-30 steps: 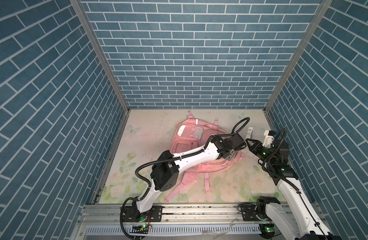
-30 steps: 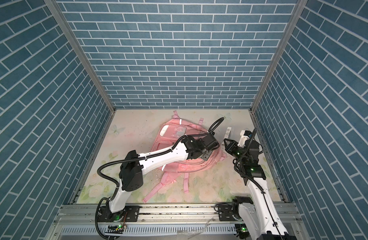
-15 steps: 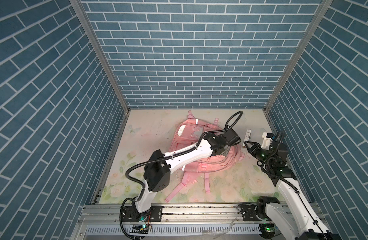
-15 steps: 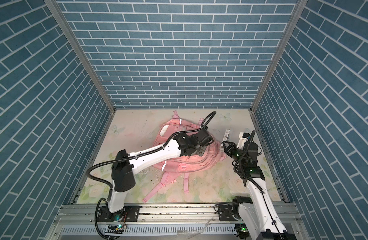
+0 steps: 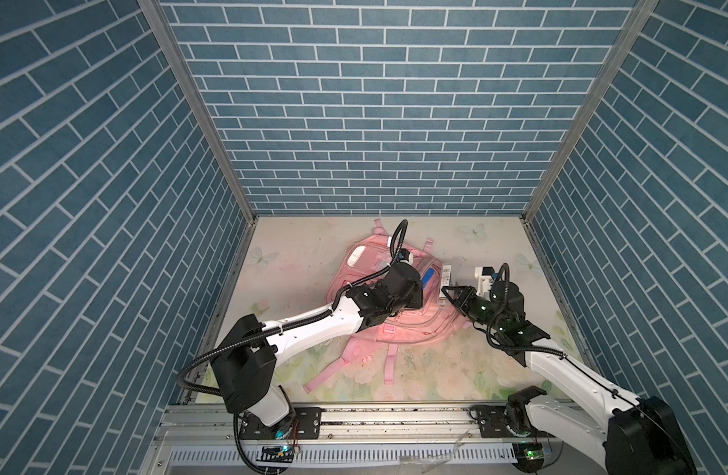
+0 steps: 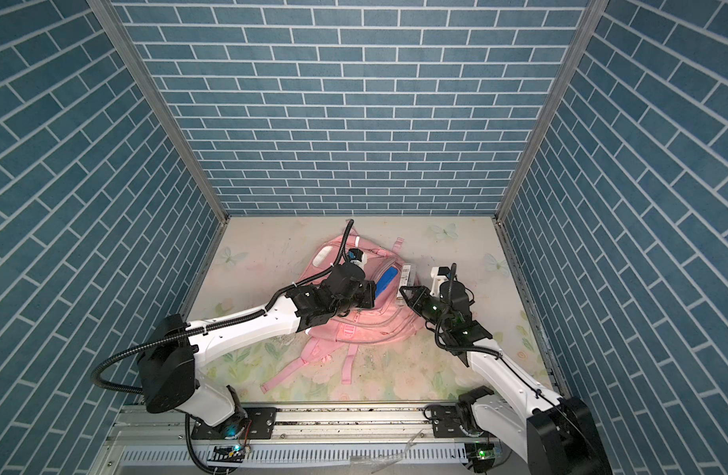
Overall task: Pack books, pencil case, and school supplies into a backpack
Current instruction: Place the compass set in the student bag.
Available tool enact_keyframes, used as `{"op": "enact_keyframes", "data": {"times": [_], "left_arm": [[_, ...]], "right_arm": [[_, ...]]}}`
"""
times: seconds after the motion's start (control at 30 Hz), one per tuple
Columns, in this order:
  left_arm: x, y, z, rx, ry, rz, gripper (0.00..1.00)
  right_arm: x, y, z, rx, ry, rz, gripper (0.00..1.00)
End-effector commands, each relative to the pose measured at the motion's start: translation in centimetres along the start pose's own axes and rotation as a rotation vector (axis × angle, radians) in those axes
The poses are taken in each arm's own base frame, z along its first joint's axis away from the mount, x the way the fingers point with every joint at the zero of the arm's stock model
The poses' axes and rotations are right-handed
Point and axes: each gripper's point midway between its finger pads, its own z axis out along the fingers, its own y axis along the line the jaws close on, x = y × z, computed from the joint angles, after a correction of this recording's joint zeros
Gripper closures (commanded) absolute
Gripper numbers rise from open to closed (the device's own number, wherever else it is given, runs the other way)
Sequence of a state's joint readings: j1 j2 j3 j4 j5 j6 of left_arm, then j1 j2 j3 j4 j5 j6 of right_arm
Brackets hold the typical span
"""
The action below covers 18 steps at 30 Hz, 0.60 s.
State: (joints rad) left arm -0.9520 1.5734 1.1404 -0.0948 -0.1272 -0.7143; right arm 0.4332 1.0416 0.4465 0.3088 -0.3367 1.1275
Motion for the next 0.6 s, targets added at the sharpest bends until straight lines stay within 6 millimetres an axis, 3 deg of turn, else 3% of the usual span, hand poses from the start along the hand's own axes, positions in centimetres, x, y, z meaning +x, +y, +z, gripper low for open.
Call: {"op": "enact_keyframes", "data": {"times": [0.0, 0.23, 0.43, 0.57], "left_arm": [[-3.0, -2.1, -1.3, 0.108, -0.119, -0.084, 1.0], [-2.2, -2.9, -1.2, 0.132, -0.104, -0.064, 1.0], [-1.8, -3.1, -1.2, 0.149, -0.101, -0.065, 1.0], [-1.3, -3.3, -0.9, 0.167, -0.092, -0.063, 1.0]], "right_arm": [[-1.5, 1.6, 0.9, -0.056, -0.092, 0.114, 0.93], [-1.3, 0.6, 3.2, -0.013, -0.08, 0.187, 0.93], [0.0, -1.4, 5.1, 0.047, -0.04, 0.264, 0.93], [1.1, -1.1, 6.9, 0.042, 0.041, 0.254, 0.94]]}}
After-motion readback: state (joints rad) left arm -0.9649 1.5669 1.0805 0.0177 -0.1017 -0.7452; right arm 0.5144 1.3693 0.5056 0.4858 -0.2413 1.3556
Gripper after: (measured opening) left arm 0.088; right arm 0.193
